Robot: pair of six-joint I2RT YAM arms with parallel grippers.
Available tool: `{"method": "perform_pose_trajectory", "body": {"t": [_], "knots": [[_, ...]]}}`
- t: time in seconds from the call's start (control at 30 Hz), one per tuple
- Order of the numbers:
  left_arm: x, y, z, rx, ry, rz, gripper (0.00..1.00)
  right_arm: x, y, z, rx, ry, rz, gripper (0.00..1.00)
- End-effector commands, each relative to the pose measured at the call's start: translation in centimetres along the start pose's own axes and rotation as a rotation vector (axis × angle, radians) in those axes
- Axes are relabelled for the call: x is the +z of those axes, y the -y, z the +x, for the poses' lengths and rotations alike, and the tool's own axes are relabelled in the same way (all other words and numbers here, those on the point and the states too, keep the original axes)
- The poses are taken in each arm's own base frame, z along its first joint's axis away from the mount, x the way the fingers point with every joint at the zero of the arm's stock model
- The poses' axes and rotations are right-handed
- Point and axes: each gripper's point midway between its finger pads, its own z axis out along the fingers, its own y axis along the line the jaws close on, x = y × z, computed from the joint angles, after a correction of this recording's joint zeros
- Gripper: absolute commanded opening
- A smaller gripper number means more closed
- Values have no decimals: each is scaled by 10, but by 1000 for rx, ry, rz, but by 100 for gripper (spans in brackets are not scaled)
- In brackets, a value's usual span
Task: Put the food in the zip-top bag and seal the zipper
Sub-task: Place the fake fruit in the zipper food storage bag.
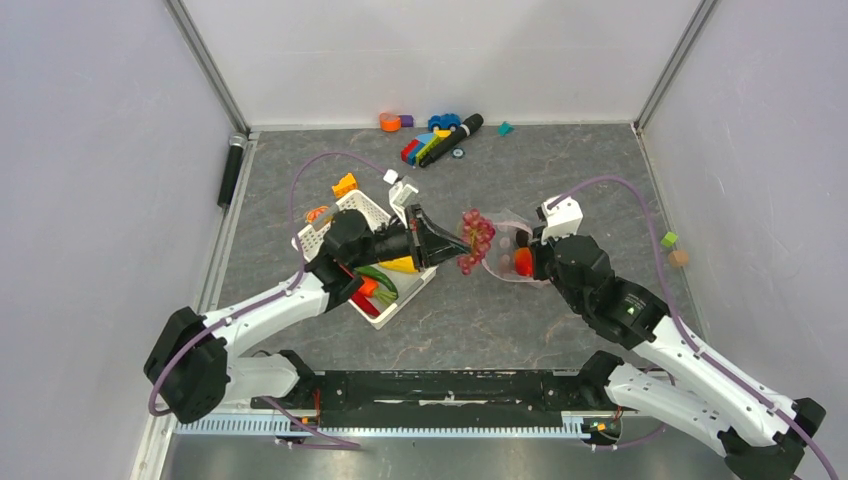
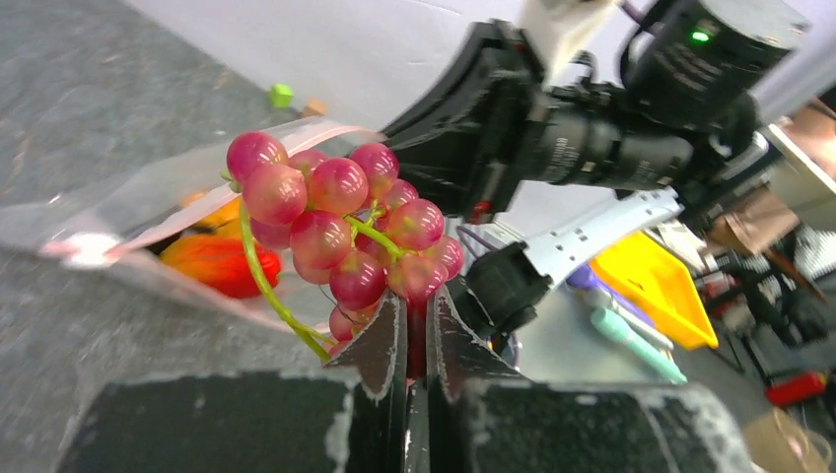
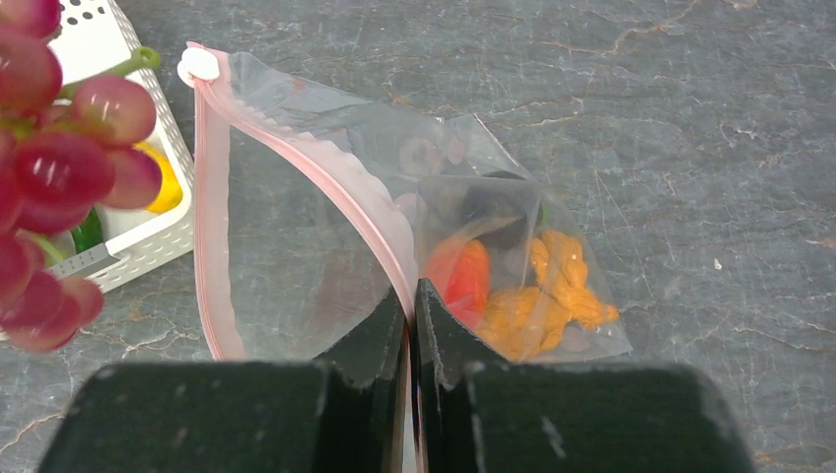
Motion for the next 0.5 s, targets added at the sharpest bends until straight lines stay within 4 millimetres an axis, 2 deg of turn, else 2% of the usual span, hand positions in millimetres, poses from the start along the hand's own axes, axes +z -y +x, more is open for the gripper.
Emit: {"method": "perform_pose_trajectory", "body": {"t": [0.0, 0.17, 0.3, 0.47], "knots": [[16, 43, -26, 194, 18, 189, 2, 0, -7, -8, 0, 34, -45, 10], [30, 49, -26, 251, 4, 294, 2, 0, -11, -8, -3, 33, -68, 10], [42, 50, -16, 215, -85, 372, 2, -3, -6, -12, 6, 51, -49, 10], [38, 52, -3, 249, -54, 463, 2, -5, -9, -14, 10, 67, -72, 10]]}}
